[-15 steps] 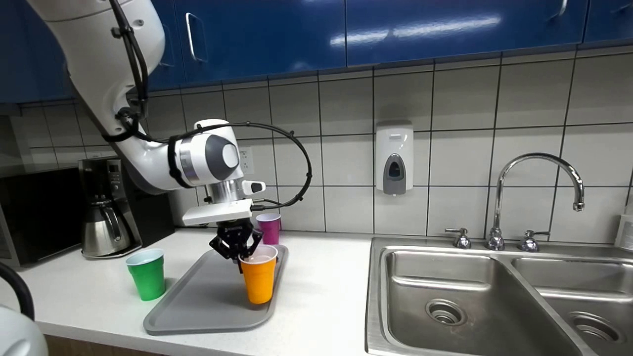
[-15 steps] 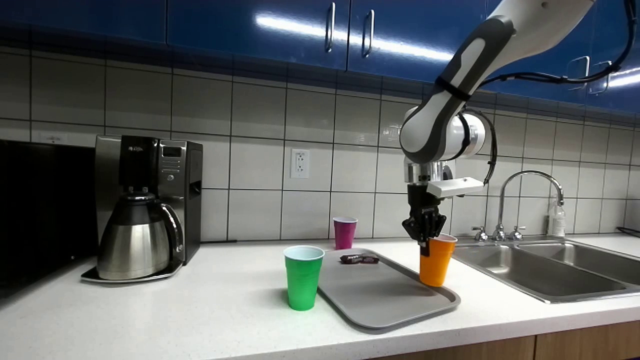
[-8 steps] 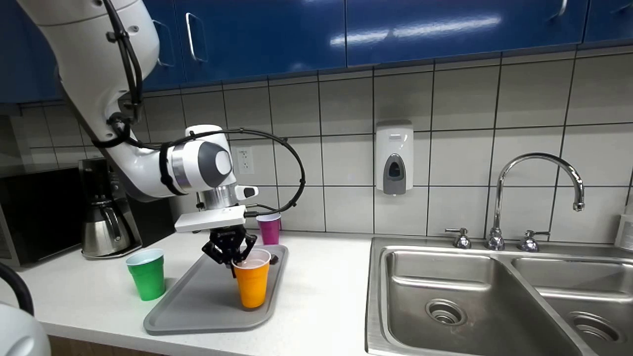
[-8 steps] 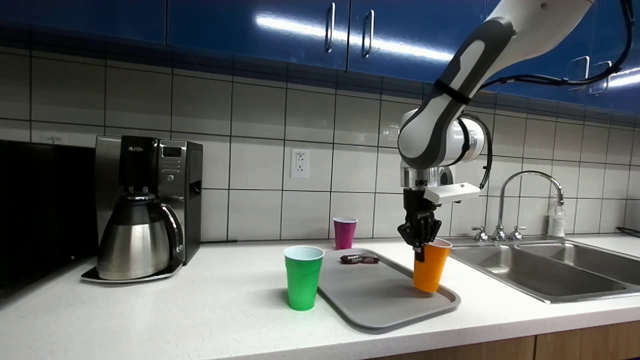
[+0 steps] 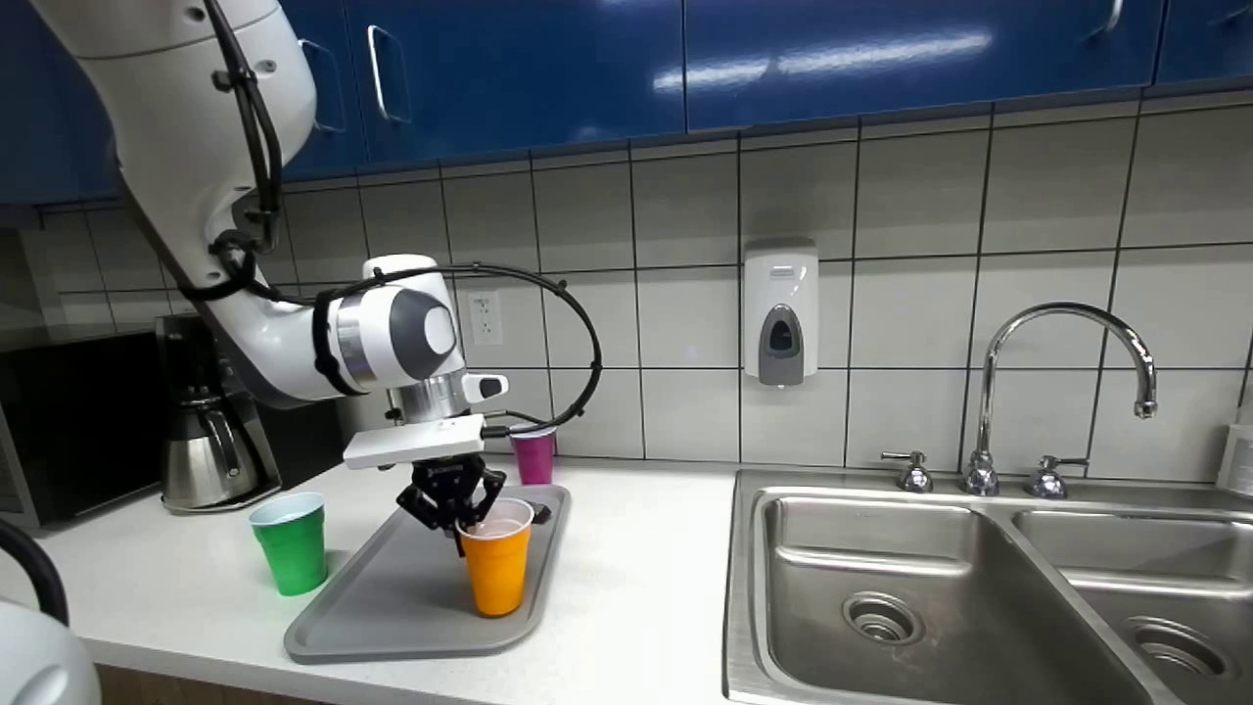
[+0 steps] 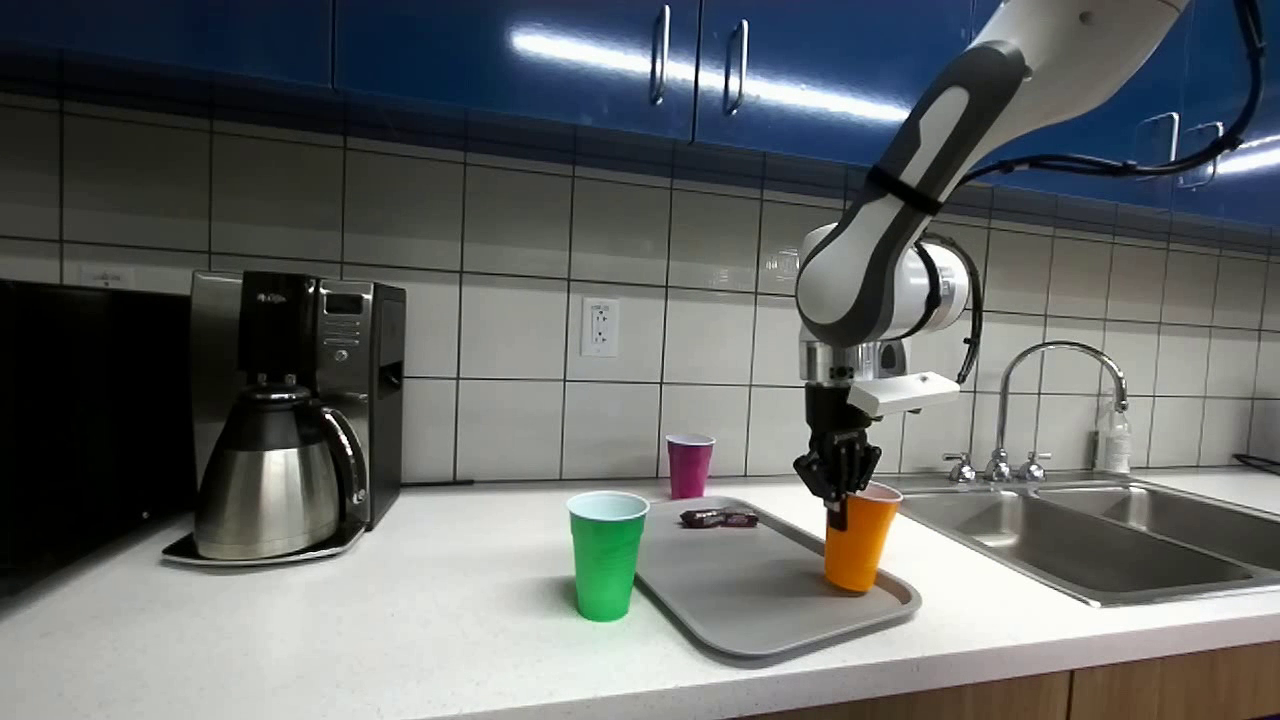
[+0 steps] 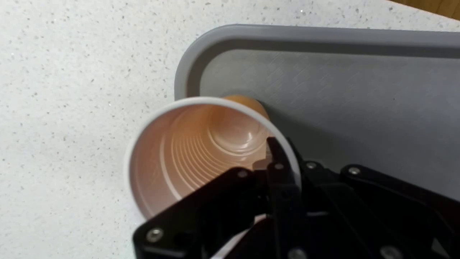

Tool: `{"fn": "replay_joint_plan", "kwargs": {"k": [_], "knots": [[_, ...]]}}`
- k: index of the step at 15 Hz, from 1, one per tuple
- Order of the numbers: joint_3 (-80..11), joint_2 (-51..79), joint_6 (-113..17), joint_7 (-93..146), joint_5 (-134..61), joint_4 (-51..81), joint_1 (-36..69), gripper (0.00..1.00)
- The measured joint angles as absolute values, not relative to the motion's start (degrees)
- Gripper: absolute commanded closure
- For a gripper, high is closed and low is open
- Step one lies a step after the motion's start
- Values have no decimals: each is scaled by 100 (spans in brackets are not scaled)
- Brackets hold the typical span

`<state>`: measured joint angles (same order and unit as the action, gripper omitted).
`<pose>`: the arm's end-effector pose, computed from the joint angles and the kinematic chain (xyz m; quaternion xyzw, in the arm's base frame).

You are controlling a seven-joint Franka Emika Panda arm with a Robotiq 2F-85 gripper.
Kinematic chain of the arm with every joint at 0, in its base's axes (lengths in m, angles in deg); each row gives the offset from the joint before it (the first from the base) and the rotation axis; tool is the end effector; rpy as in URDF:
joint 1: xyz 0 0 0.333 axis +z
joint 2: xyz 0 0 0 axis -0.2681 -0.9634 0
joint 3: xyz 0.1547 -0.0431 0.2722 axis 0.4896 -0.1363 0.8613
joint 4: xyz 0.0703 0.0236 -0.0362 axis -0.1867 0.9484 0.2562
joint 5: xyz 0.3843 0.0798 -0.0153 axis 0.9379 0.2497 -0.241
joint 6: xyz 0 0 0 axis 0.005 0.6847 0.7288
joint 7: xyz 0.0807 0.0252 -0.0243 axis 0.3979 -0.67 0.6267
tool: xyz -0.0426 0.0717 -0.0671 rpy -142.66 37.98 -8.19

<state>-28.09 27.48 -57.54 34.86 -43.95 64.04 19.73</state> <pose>0.4738 0.0545 0.2720 0.9858 0.1597 0.0002 0.0526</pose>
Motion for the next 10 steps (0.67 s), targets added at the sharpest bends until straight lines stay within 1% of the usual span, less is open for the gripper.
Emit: {"fn": "replay_joint_plan", "kwargs": {"k": [2,3,4,5,10], "knots": [[-2803,2732,-5773,3486,-4396,6418,1973,99],[-2800,2730,-5780,3486,-4398,6424,1973,91],[-2799,2729,-5785,3486,-4403,6429,1973,71],[-2799,2729,-5786,3486,-4418,6434,1973,67],[-2799,2730,-5786,3485,-4437,6446,1973,28]]}}
